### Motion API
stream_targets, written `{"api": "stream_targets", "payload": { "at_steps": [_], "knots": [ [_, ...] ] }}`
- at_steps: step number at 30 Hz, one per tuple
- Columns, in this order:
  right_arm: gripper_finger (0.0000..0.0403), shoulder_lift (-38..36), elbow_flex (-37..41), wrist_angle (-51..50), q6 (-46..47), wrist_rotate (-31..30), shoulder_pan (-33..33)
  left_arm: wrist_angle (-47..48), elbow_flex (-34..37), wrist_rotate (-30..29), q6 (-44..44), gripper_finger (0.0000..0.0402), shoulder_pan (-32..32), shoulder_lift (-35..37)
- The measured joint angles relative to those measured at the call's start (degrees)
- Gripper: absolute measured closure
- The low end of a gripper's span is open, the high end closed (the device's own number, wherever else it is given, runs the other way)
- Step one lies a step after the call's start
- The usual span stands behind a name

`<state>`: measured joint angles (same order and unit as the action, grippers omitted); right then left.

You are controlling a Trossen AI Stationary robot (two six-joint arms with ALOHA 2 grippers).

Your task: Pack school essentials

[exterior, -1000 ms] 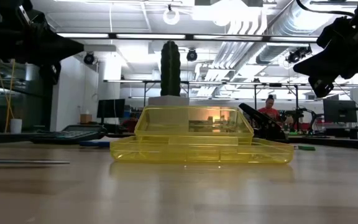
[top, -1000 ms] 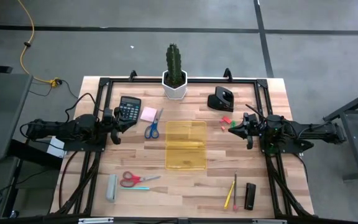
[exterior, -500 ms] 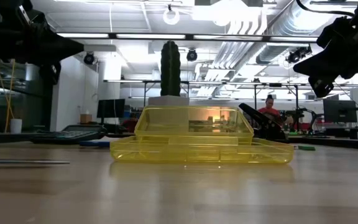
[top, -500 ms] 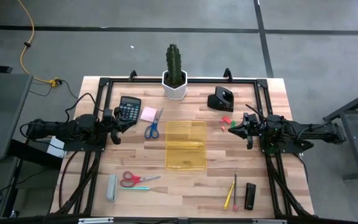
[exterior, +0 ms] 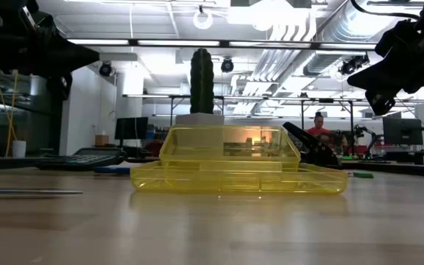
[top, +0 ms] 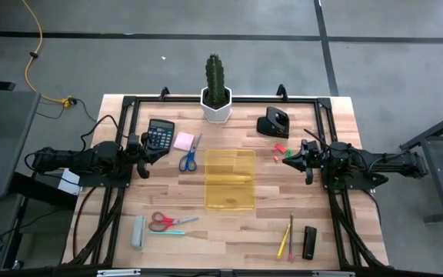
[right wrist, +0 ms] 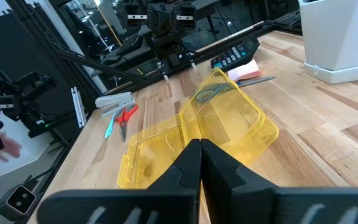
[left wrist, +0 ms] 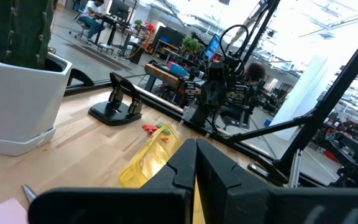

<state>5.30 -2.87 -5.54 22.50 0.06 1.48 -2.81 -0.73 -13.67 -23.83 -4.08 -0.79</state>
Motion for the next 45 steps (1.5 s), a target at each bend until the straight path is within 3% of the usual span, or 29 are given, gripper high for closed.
{"api": "stream_targets", "payload": {
  "at_steps": [8, 12, 15, 18, 23, 27, 30, 33, 36, 39, 45],
  "knots": [
    [0.0402, 0.0, 0.0, 0.0, -1.7, 0.0, 0.0, 0.0, 0.0, 0.0, 0.0, 0.0401, 0.0, 0.0],
    [0.0402, 0.0, 0.1, 1.6, -0.5, -2.9, 0.0, 0.0, 0.0, 0.0, 0.0, 0.0401, 0.0, 0.0],
    [0.0402, 0.0, 0.1, 11.1, 8.1, -6.5, 0.0, 0.0, 0.0, 0.0, 0.0, 0.0401, 0.0, 0.0],
    [0.0402, 0.0, 0.1, 24.4, 13.0, -15.2, 0.0, 0.0, 0.0, 0.0, 0.0, 0.0401, 0.0, 0.0],
    [0.0402, 0.0, 0.1, 41.9, 9.4, -30.1, 0.2, -0.2, 0.0, -0.3, 0.0, 0.0401, 0.0, 0.0],
    [0.0402, 1.2, -1.7, 50.2, 1.6, -26.4, 1.3, -0.6, 0.0, -0.7, 0.0, 0.0401, 0.0, 0.0],
    [0.0402, 3.5, -6.0, 45.9, -1.6, -21.7, 1.9, -1.9, 0.0, -2.4, -0.1, 0.0401, 0.0, 0.0],
    [0.0402, 7.3, -11.3, 37.3, -3.3, -21.1, 1.9, -5.5, 0.0, -3.6, -4.0, 0.0401, 0.0, 0.0],
    [0.0403, 12.2, -16.6, 30.0, -2.6, -21.1, 1.9, -15.1, 0.0, -7.8, -8.7, 0.0401, -0.4, -1.1],
    [0.0403, 17.6, -21.4, 24.4, -0.6, -21.1, 1.9, -22.3, -2.2, -4.9, -6.4, 0.0401, -0.7, -3.5],
    [0.0403, 27.9, -28.8, 19.2, -2.0, -21.1, 1.9, -9.6, -16.8, -2.8, 5.1, 0.0401, -0.8, -14.7]
  ]
}}
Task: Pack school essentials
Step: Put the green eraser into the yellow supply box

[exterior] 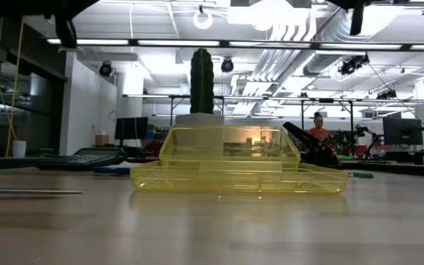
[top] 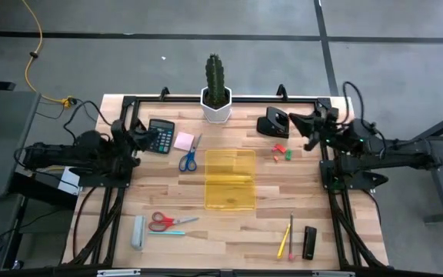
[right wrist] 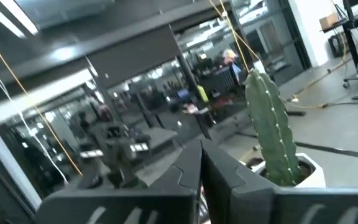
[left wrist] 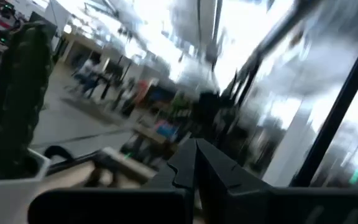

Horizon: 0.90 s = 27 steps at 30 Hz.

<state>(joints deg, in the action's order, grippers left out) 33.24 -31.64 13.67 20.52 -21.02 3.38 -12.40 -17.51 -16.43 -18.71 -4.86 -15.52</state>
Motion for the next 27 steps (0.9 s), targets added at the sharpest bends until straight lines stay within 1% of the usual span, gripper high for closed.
{"api": "stream_targets", "payload": {
  "at_steps": [3, 6, 10, 13, 15, 17, 20, 24, 27],
  "knots": [
    [0.0403, 4.1, -2.3, -1.7, -1.3, 0.0, 0.0, 7.6, -7.0, 0.0, 4.3, 0.0401, 0.0, -6.0],
    [0.0403, 6.7, -3.8, -5.0, -1.3, 0.2, 0.0, 9.4, -11.2, 1.1, 5.8, 0.0401, 0.0, -10.0],
    [0.0402, 8.1, -4.4, -10.3, 0.9, 0.2, 0.0, 9.4, -13.0, 4.1, 5.9, 0.0401, 0.0, -12.1],
    [0.0392, 8.0, -4.5, -17.3, 7.6, 0.0, 0.0, 9.9, -13.1, 4.2, 4.5, 0.0401, 0.0, -12.4],
    [0.0374, 8.1, -4.5, -25.9, 13.9, -0.2, 0.0, 10.3, -13.1, 3.9, 2.9, 0.0401, 0.0, -12.6],
    [0.0348, 9.1, -4.5, -35.5, 20.6, -0.1, 0.0, 10.3, -13.1, 4.0, 1.7, 0.0402, 0.0, -12.8],
    [0.0299, 12.1, -4.5, -47.6, 28.6, 3.0, 0.0, 10.3, -13.1, 3.9, 1.3, 0.0402, 0.0, -13.0],
    [0.024, 17.7, -4.5, -55.5, 37.6, 6.9, 0.7, 10.1, -13.1, 3.2, 1.3, 0.0402, 0.0, -13.0],
    [0.0214, 21.9, -4.5, -57.3, 40.7, 8.1, 2.5, 10.1, -13.1, 2.5, 1.3, 0.0402, 0.0, -13.0]
  ]
}}
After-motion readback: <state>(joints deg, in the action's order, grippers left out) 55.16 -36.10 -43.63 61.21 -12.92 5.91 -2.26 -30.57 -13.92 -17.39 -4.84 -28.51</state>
